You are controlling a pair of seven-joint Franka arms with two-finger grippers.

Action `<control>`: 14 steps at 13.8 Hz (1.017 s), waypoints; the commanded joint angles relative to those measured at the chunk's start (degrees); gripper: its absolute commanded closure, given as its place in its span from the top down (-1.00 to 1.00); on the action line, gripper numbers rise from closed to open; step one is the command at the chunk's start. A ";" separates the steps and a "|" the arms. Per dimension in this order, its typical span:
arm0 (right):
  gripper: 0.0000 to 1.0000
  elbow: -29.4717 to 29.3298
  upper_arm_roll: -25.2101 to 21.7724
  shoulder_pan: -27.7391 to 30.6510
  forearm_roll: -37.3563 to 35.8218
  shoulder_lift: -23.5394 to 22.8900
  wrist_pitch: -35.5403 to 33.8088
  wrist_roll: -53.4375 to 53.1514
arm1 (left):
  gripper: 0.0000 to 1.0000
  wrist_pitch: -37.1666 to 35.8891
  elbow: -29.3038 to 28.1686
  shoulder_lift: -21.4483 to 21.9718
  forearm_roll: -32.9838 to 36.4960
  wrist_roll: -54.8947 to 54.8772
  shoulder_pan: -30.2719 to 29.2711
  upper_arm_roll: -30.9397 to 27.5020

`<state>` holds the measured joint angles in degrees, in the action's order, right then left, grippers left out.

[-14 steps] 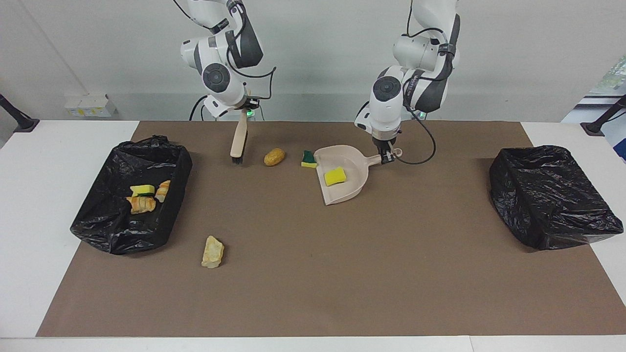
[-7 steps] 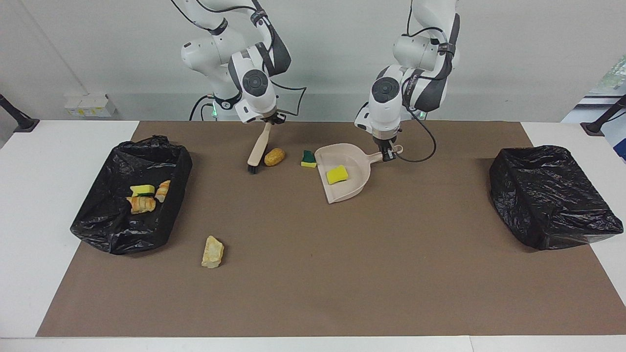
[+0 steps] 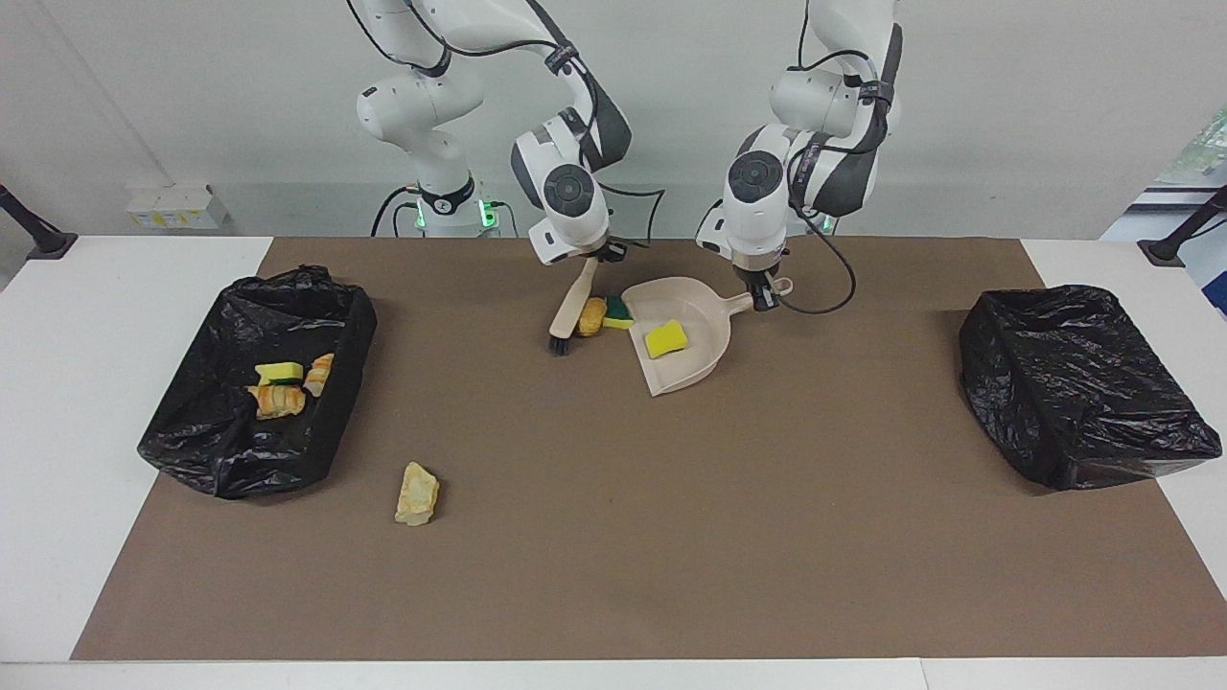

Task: Sweep and dump trash in bin
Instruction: 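Sweep the bread chunk into the dustpan with the right gripper's brush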

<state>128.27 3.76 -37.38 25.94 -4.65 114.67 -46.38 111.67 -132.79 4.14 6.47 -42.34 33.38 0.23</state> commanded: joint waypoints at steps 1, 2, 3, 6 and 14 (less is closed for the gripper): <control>-1.00 -5.74 0.02 -1.55 5.15 -4.57 2.14 11.68 | -1.00 -1.02 -3.36 2.71 0.83 1.04 1.86 -0.49; -1.00 -6.19 0.02 -2.16 7.00 -4.75 2.31 17.66 | -1.00 -0.84 -3.36 2.71 0.83 1.21 1.86 -0.49; -1.00 -6.36 0.02 -2.25 9.37 -4.75 2.66 21.55 | -1.00 -0.66 -3.36 2.71 0.83 1.56 1.77 -0.49; -1.00 -6.19 -0.24 -1.99 9.84 -3.97 2.07 27.90 | -1.00 1.18 -3.09 2.10 0.57 5.42 1.07 -0.49; -1.00 -7.24 -0.77 9.77 -11.40 5.44 -19.74 35.30 | -1.00 9.44 0.76 -2.11 -1.81 6.22 -2.18 -0.49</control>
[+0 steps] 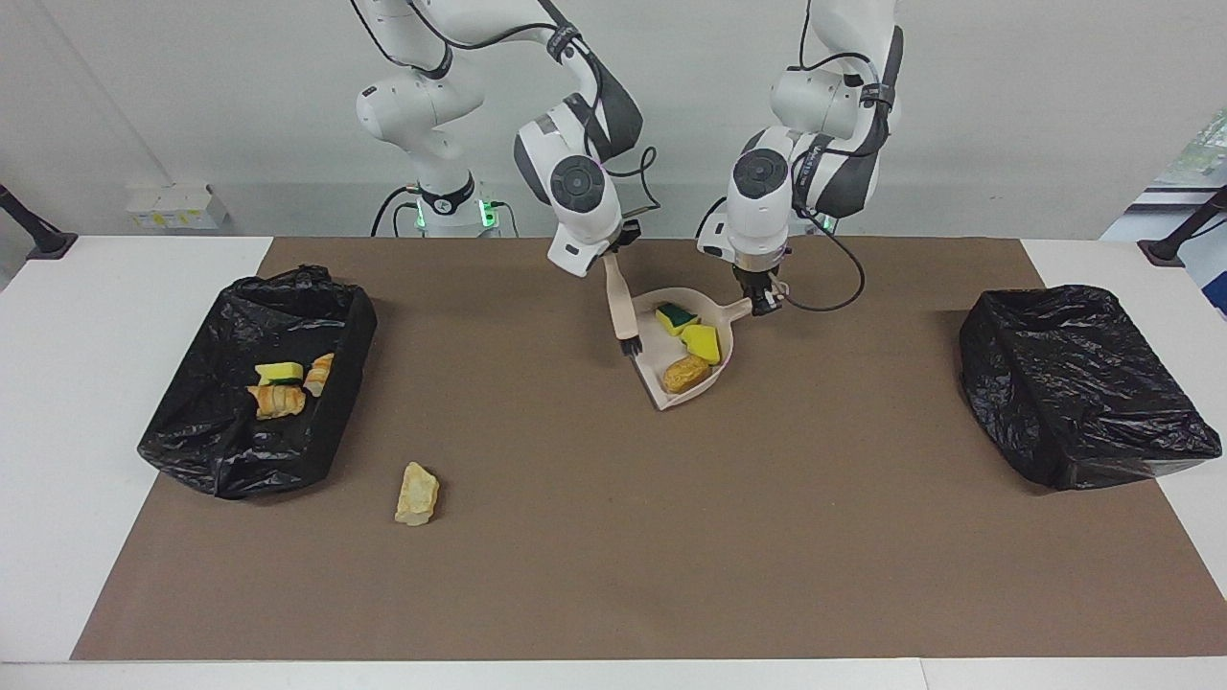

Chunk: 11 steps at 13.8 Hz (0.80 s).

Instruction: Sweep and dump trash in bin

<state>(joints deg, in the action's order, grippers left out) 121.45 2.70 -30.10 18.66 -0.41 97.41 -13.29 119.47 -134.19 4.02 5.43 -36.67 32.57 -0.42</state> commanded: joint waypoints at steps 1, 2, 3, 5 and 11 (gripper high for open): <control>-1.00 -1.03 0.29 5.03 -6.25 0.85 -3.36 2.21 | -1.00 1.47 4.36 -3.47 -0.77 0.37 -1.55 0.07; -1.00 -1.30 0.37 7.49 -8.01 0.41 -4.06 2.21 | -1.00 0.60 6.56 -4.71 -0.77 0.19 -2.68 0.16; -1.00 -1.91 0.37 9.17 -10.98 -0.03 -4.94 2.21 | -1.00 -0.71 8.14 -5.68 -0.77 0.11 -3.04 0.16; -1.00 -4.72 0.37 11.98 -14.78 -2.13 -5.30 2.30 | -1.00 -3.26 11.74 -7.35 -0.77 0.19 -3.04 0.16; -1.00 -15.79 0.55 21.21 -33.04 -12.58 -3.99 12.22 | -1.00 -13.99 25.55 -15.79 -2.88 0.54 -2.08 0.16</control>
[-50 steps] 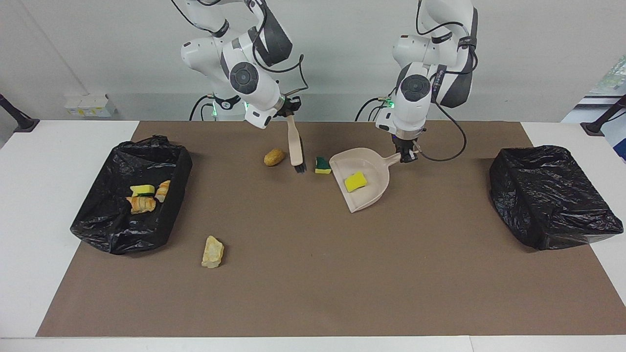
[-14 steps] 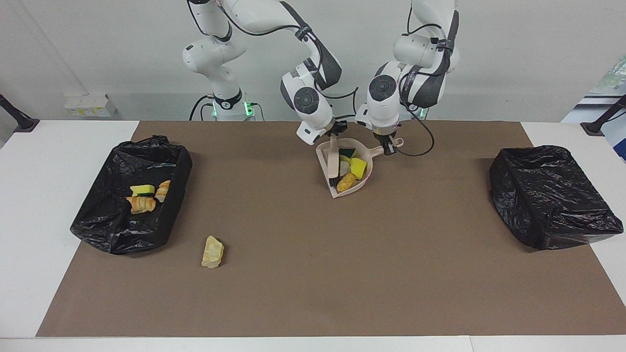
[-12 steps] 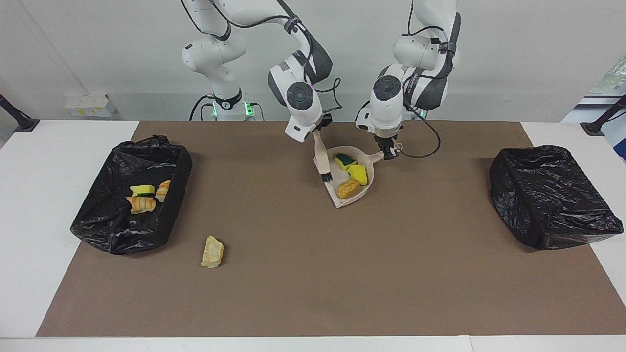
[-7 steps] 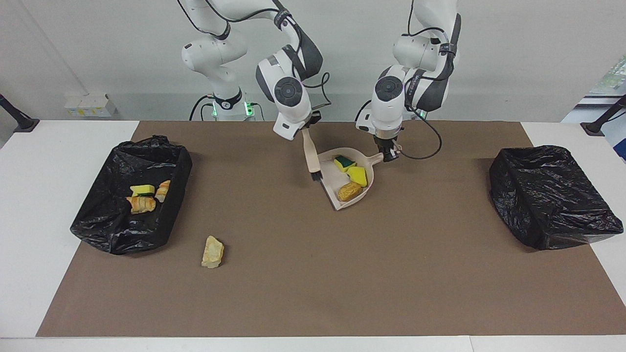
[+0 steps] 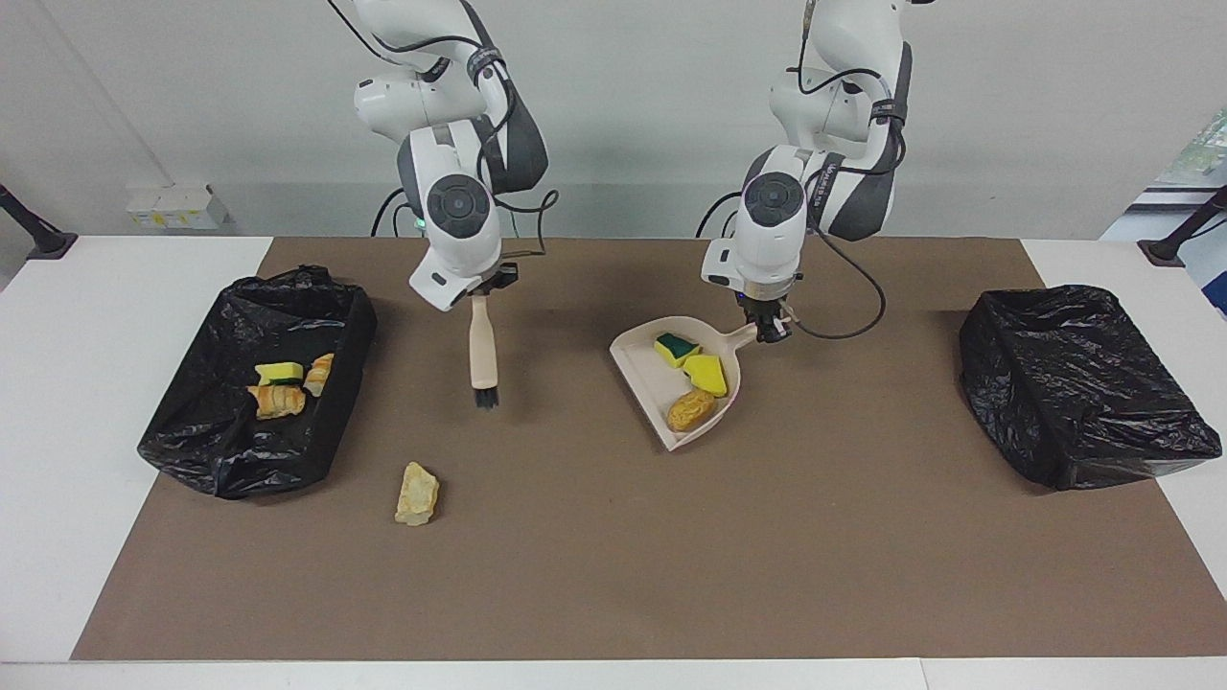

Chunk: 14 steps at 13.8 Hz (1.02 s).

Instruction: Sweep and dump trash in bin

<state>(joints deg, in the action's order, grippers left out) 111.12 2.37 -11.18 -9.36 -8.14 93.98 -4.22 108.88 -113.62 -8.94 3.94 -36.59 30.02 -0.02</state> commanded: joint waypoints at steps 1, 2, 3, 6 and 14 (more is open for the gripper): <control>-1.00 -7.73 0.79 2.83 -7.92 -7.04 -0.47 4.30 | -1.00 -4.02 6.82 -4.14 -1.57 0.82 0.83 -0.24; -1.00 -10.28 0.79 4.31 -10.04 -9.33 -0.47 6.48 | -1.00 -4.81 7.79 -4.76 -1.48 1.34 1.79 -0.24; -1.00 -12.57 0.79 5.11 -11.80 -11.70 -0.20 8.33 | -1.00 -4.64 7.89 -4.85 -1.31 1.35 2.06 -0.24; -1.00 -20.82 0.79 6.52 -18.22 -19.16 1.29 9.85 | -1.00 -4.11 7.28 -4.94 -0.69 1.35 2.32 -0.24; -1.00 -27.71 1.14 -1.11 -17.45 -24.73 -3.18 7.05 | -1.00 -3.06 5.78 -5.21 -0.25 2.49 4.26 -0.33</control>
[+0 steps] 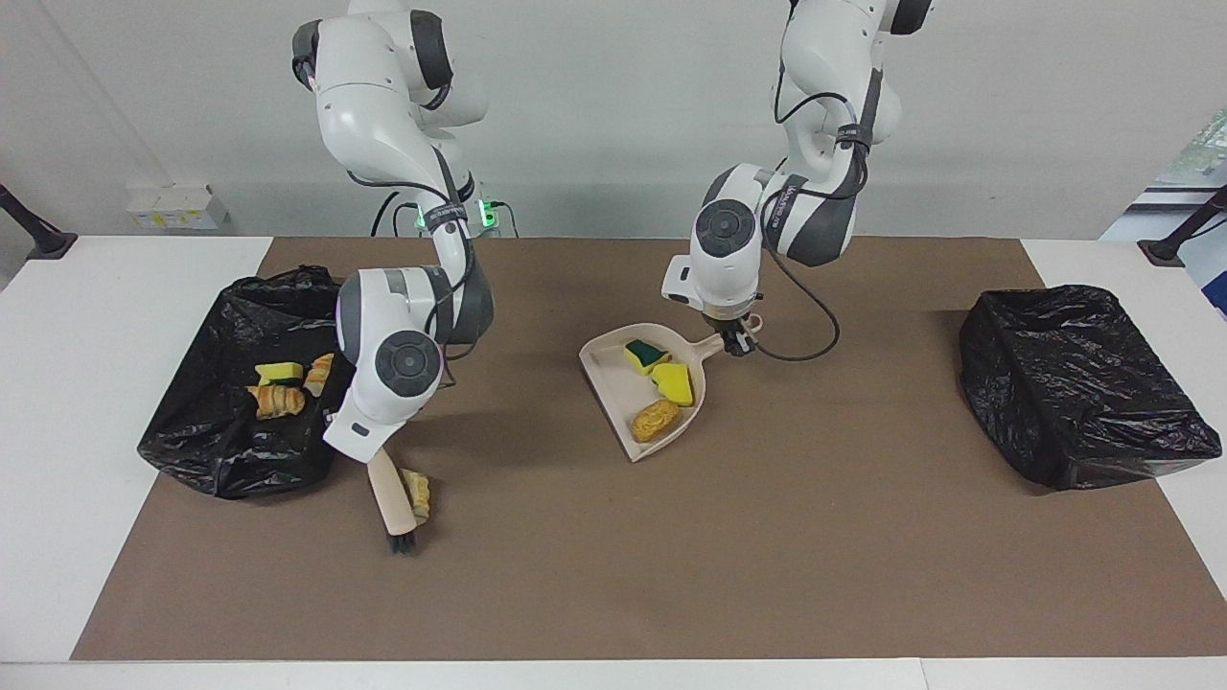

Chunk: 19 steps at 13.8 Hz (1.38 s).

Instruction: Sweep and dump trash in bin

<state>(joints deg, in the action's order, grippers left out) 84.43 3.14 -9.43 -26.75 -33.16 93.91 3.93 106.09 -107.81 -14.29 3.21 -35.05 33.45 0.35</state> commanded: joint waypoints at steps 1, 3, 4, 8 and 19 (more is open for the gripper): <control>-1.00 0.98 0.64 -3.83 0.81 1.42 -3.38 -2.42 | -1.00 -0.27 -0.03 0.14 0.48 1.38 0.83 -0.70; -1.00 3.28 0.64 -6.20 5.28 2.92 -3.47 -2.61 | -1.00 -0.27 -0.29 0.22 0.48 1.91 0.83 -0.70; -1.00 4.86 0.73 -7.08 6.95 3.89 -3.38 -2.61 | -1.00 -0.19 -0.38 0.22 0.48 1.83 0.83 -0.70; -1.00 9.35 5.28 -8.94 11.80 6.97 -3.64 3.78 | -1.00 0.17 -1.08 0.58 1.54 1.91 0.91 -0.70; -1.00 16.65 7.50 -2.87 40.37 19.10 -7.41 9.44 | -1.00 2.18 -3.97 2.85 1.63 -0.18 -0.66 -0.61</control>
<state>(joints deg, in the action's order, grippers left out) 97.91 10.55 -13.65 12.00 -17.19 87.56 12.01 106.37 -108.45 -14.22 3.78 -34.32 33.43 0.14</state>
